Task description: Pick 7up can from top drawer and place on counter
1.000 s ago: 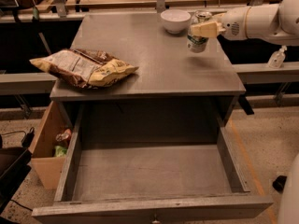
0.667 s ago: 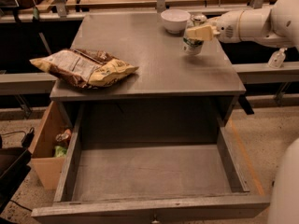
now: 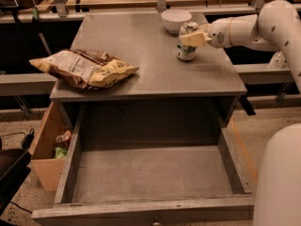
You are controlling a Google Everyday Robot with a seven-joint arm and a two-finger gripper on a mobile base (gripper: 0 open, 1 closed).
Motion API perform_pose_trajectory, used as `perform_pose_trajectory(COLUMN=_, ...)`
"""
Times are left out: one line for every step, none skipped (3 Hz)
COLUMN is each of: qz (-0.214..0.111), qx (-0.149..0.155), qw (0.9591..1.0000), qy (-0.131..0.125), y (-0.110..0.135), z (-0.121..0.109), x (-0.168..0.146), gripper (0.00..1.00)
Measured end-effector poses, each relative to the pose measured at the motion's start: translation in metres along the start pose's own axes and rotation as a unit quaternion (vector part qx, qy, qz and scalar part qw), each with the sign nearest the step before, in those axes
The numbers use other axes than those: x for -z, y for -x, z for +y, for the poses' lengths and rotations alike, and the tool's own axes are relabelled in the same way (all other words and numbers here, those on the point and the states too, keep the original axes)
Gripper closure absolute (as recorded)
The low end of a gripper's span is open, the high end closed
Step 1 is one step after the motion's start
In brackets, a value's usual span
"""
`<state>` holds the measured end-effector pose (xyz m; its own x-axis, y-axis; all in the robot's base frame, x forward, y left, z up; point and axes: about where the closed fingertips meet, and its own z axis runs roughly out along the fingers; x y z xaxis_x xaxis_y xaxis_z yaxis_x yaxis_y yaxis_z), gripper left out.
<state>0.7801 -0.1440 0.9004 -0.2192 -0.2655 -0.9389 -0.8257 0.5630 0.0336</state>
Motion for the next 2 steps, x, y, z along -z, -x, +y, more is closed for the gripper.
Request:
perform_pose_trajectory(qz=0.0, qx=0.0, qw=1.0, qy=0.002, y=0.0, z=0.0014, x=-0.0031, gripper=0.76)
perform_pose_trajectory(qz=0.0, qx=0.0, qw=1.0, qy=0.005, y=-0.0006, z=0.0027, x=-0.0065, gripper=0.54)
